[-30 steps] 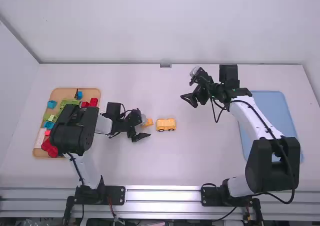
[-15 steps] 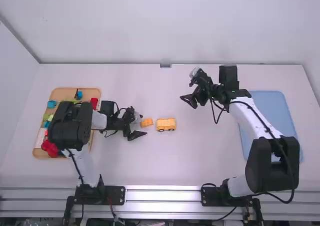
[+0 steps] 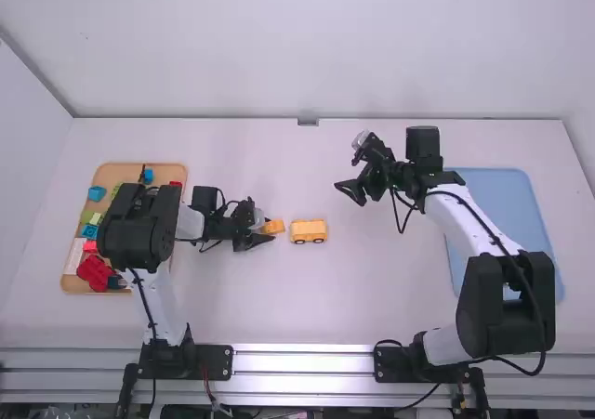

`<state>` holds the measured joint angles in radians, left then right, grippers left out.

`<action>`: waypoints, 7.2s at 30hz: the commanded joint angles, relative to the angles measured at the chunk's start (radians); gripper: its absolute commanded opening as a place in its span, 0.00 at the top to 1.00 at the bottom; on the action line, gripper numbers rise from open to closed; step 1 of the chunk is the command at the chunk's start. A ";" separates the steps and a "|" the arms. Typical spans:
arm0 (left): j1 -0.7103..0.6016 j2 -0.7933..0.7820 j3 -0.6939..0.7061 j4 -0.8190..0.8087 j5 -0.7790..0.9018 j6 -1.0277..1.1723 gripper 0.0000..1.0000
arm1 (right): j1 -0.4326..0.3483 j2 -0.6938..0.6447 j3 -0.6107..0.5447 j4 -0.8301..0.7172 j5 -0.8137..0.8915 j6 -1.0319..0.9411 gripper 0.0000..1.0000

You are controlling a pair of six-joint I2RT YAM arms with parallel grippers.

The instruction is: Assemble lego blocks to make yellow taxi

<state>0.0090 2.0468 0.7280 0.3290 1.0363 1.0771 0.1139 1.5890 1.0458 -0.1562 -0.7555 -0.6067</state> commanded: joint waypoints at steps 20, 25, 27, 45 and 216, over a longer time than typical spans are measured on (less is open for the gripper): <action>-0.003 -0.113 0.008 -0.139 -0.087 -0.074 0.86 | -0.003 -0.007 -0.008 -0.017 0.110 0.004 0.01; -0.003 -0.284 0.041 -0.335 -0.097 -0.002 0.90 | -0.003 -0.007 -0.128 0.042 0.007 -0.119 0.01; -0.010 -0.345 0.053 -0.387 -0.125 -0.007 0.90 | -0.003 -0.007 -0.233 0.183 -0.045 -0.154 0.01; -0.059 -0.420 0.058 -0.441 -0.061 -0.003 0.92 | 0.076 0.388 -0.344 0.718 -0.402 -0.299 0.01; -0.134 -0.471 0.087 -0.238 -0.292 -0.307 0.01 | 0.058 0.532 -0.177 0.515 -0.282 -0.184 0.45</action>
<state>-0.1600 1.6176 0.8188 0.1017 0.7345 0.8181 0.2150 2.1773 0.8547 0.3962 -1.0790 -0.8574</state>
